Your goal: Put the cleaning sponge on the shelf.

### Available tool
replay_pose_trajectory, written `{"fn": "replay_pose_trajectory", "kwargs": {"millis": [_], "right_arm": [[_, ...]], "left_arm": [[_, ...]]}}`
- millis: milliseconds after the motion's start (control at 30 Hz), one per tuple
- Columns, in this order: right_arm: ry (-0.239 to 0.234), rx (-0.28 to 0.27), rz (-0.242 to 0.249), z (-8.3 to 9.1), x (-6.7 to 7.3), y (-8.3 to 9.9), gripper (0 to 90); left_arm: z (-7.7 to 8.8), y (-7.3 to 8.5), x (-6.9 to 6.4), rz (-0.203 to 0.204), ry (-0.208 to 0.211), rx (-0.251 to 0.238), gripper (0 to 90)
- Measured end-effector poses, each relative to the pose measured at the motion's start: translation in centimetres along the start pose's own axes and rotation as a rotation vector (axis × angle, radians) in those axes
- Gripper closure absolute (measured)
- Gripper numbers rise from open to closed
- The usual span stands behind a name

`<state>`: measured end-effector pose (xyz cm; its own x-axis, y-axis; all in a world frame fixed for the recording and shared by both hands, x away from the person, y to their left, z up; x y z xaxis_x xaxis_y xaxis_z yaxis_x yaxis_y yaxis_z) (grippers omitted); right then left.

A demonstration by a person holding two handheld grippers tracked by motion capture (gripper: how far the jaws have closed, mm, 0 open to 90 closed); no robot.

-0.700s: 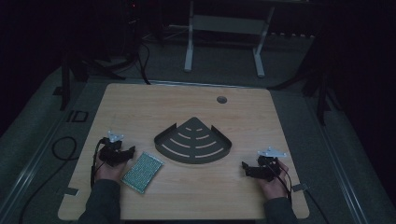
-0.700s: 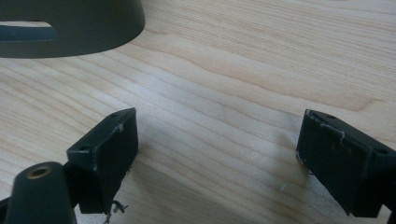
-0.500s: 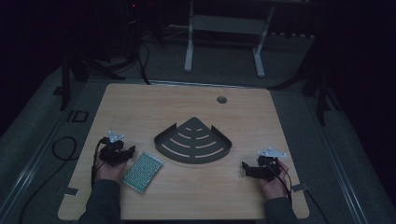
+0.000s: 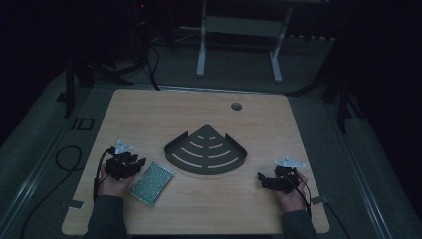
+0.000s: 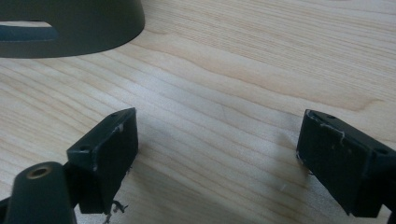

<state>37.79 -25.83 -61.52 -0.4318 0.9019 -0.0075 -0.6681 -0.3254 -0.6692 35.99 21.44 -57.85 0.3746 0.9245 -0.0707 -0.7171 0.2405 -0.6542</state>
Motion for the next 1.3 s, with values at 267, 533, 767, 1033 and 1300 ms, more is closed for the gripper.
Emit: {"fn": "replay_pose_trajectory", "kwargs": {"millis": [267, 533, 767, 1033, 1300], "right_arm": [[0.000, 0.000, 0.000, 0.0, 0.0, 0.0, 12.3], [0.000, 0.000, -0.001, 0.0, 0.0, 0.0, 12.4], [0.000, 0.000, 0.000, 0.0, 0.0, 0.0, 12.3], [0.000, 0.000, -0.001, 0.0, 0.0, 0.0, 12.3], [0.000, 0.000, 0.000, 0.0, 0.0, 0.0, 12.4]], "left_arm": [[0.4, 0.7, -1.4, -0.038, 0.050, 0.042, 76.7], [1.1, 0.9, -3.2, -0.073, 0.107, 0.060, 77.0], [1.6, 1.9, -3.8, -0.097, 0.151, 0.123, 82.3], [2.1, 2.2, -3.5, -0.103, 0.169, 0.145, 84.3], [2.0, 2.6, -3.5, -0.120, 0.182, 0.182, 87.7]]}}
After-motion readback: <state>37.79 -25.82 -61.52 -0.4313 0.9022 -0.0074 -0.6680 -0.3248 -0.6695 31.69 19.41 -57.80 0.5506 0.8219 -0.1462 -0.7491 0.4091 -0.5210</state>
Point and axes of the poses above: each handheld gripper's, and its own axes: z roughly backward along the jaws, y roughly out of its underside, x roughly to its left, the point moved 8 cm from there along -z, roughly forward along the jaws, and after that the axes turned 4 degrees about x, right-handed, at the moved point
